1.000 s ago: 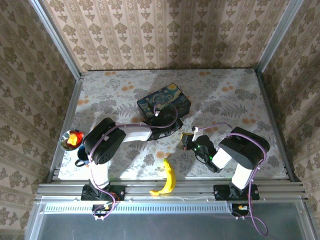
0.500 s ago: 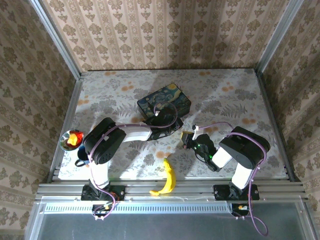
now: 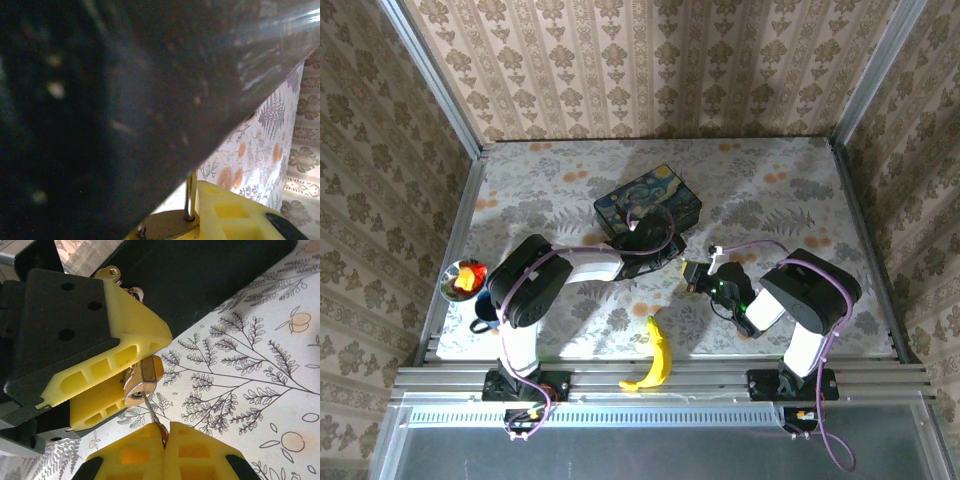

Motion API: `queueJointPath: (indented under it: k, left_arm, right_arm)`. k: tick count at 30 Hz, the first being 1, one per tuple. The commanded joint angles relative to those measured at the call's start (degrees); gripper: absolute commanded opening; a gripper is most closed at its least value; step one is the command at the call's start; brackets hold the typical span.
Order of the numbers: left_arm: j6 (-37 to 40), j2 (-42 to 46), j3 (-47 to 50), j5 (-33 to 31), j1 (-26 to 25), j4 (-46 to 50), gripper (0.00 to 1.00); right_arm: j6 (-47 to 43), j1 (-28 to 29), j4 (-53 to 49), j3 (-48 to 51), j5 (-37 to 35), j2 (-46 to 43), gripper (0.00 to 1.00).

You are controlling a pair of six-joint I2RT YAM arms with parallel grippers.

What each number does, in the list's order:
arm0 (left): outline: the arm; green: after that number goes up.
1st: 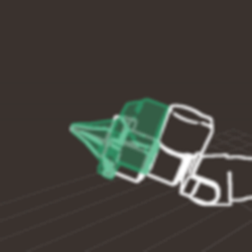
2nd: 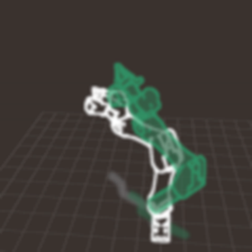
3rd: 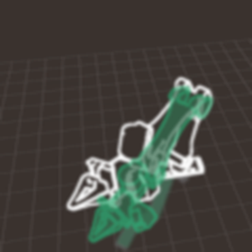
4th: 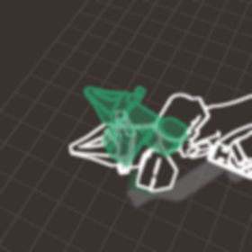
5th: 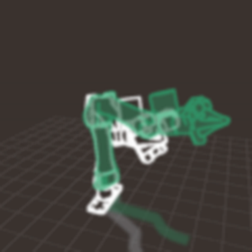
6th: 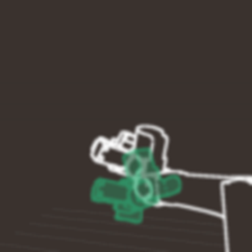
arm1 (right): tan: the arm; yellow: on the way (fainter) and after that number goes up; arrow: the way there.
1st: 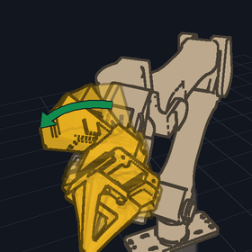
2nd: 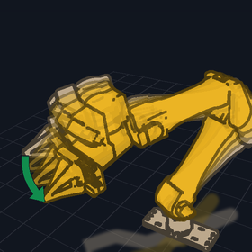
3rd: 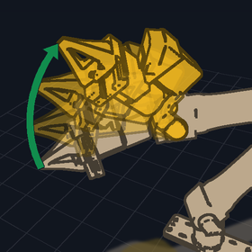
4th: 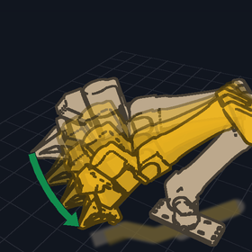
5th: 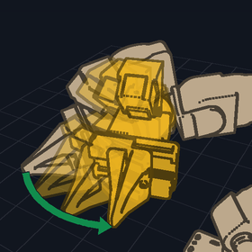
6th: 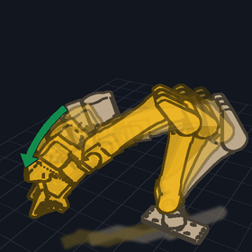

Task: Unlock the padlock with the key

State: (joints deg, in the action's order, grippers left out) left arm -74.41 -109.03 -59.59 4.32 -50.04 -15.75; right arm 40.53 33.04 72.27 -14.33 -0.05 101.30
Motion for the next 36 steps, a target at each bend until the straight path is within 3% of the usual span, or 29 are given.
queueJointPath:
  k: [1, 18, 29, 36]
  left_arm:
    - [-2.76, -0.91, -0.58, 6.53, -1.27, -1.20, 0.00]
    - [-3.25, -1.80, -1.45, 7.55, -1.81, -0.82, 0.00]
    - [-3.05, -1.36, -0.88, 7.55, -1.78, -1.04, 0.00]
    - [-3.77, -1.47, -0.05, 7.46, -1.62, -2.25, 0.00]
  right_arm:
    - [4.54, -1.13, 1.92, -2.50, 1.10, 1.18, 0.00]
    - [14.06, -0.95, -1.41, -4.18, 1.04, -0.58, 0.00]
    - [11.19, -1.40, -10.35, -4.77, 0.07, -6.94, 0.00]
    - [10.78, -1.40, -10.80, -4.13, -0.30, -7.71, 0.00]
